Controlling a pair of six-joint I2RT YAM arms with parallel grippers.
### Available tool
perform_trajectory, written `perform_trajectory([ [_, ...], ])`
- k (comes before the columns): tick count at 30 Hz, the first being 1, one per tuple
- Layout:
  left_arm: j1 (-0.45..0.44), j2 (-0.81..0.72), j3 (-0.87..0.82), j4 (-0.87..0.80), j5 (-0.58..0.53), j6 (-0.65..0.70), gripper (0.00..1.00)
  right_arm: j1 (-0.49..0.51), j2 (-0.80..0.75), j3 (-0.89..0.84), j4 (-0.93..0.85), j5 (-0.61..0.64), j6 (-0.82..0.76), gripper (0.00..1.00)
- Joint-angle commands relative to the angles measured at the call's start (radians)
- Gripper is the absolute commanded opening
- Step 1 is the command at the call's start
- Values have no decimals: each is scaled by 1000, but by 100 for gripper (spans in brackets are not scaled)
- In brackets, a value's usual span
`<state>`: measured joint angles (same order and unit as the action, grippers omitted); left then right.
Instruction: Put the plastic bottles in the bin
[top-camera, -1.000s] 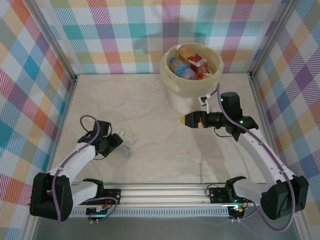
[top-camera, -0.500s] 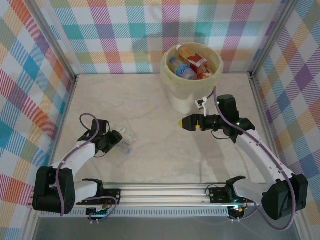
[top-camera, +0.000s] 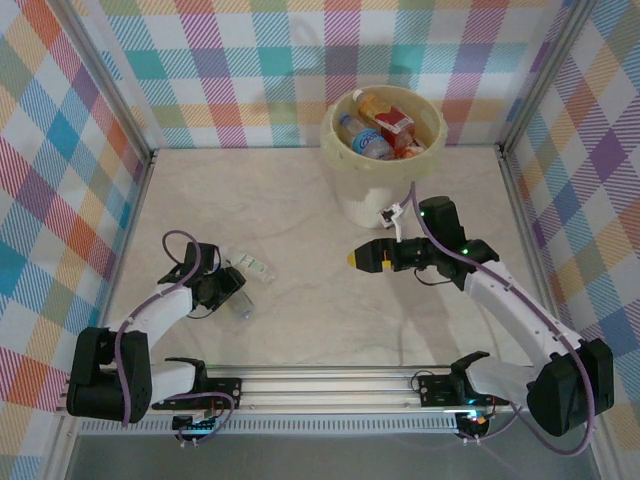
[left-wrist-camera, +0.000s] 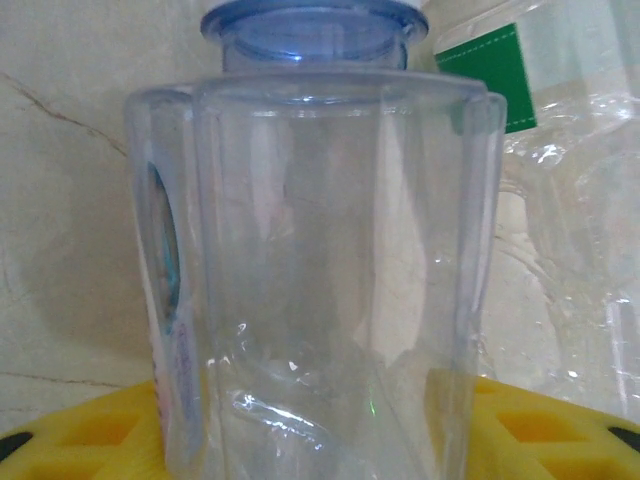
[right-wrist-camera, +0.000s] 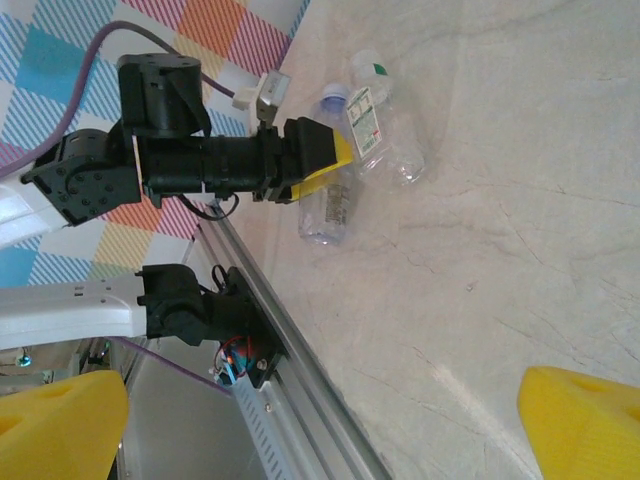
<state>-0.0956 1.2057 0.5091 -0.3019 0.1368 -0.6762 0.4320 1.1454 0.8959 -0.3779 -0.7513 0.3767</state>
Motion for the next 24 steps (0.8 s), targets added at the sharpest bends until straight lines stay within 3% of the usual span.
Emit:
perform_trajectory([
  [1,14,-61,-1,-1,30,8,53,27,19,-13,72,-2,32,100],
  [5,12,-178,1,2,77,-6,48,85,72,-14,117,19,89,99],
  [13,-21,-406,12,-16,145,-110,49,229,219,-24,358,40,280,96],
  [19,-104,-430,54,5,153,-213,51,316,346,28,520,78,402,90],
  [24,-222,-400,96,15,78,-285,51,376,425,98,554,112,420,85],
])
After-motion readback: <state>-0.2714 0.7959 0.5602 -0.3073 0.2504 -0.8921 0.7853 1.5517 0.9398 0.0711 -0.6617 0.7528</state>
